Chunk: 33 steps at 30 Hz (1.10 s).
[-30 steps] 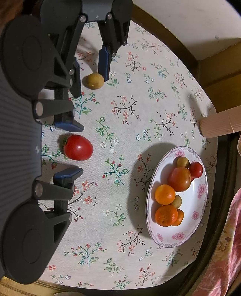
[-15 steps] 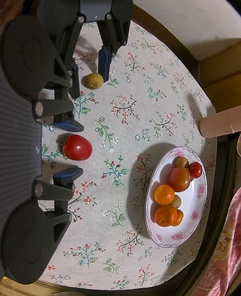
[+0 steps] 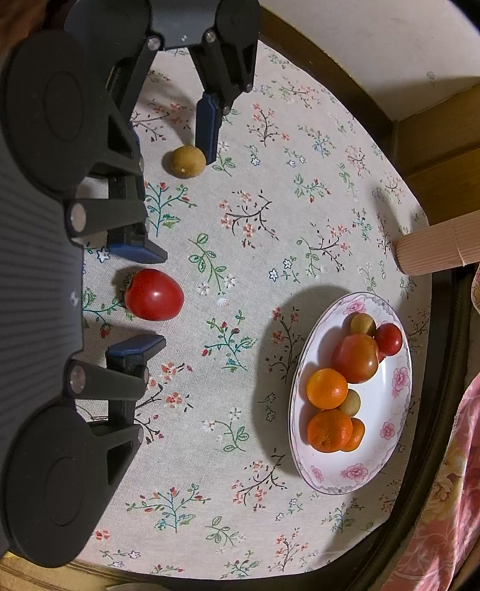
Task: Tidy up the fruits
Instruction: 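Grasp the small brown fruit with the left tool while the right tool grasps a red tomato, then carry the brown fruit and red tomato over the white plate with both tools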
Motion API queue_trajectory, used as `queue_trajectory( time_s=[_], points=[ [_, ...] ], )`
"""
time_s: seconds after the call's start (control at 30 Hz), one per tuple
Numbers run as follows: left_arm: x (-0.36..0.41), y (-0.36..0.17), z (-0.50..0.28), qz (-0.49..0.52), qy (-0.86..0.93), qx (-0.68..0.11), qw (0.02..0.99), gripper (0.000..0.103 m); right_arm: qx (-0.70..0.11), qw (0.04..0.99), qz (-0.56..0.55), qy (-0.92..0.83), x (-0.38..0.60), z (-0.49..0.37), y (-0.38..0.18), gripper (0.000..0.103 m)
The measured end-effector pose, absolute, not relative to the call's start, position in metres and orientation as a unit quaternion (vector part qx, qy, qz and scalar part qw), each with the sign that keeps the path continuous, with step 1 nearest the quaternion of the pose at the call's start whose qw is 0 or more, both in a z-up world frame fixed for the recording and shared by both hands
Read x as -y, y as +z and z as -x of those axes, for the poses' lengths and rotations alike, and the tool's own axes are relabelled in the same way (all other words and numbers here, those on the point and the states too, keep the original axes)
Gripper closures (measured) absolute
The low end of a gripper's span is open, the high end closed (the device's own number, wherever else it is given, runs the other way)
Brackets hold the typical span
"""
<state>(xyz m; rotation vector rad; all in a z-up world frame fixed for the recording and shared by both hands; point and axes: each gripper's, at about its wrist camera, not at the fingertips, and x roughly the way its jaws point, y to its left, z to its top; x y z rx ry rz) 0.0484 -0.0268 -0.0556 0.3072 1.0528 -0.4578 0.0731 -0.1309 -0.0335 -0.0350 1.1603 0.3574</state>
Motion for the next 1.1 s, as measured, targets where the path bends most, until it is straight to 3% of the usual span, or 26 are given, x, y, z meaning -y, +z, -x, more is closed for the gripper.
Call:
queue_trajectory(
  time_s=[0.07, 0.13, 0.23, 1.1],
  points=[
    [0.026, -0.054, -0.049, -0.136, -0.225, -0.499, 0.826, 0.063, -0.544, 0.823, 0.018, 0.165, 0.131, -0.073, -0.033, 0.064],
    [0.028, -0.053, -0.048, -0.133, -0.227, -0.5, 0.825, 0.068, -0.542, 0.823, 0.017, 0.166, 0.132, -0.073, -0.033, 0.065],
    [0.028, -0.053, -0.047, -0.139, -0.227, -0.498, 0.826, 0.069, -0.541, 0.823, 0.018, 0.172, 0.13, -0.072, -0.031, 0.072],
    [0.026, -0.03, -0.071, -0.132, -0.203, -0.465, 0.852, 0.07, -0.516, 0.839, 0.007, 0.169, 0.136, -0.073, -0.015, 0.073]
  ],
)
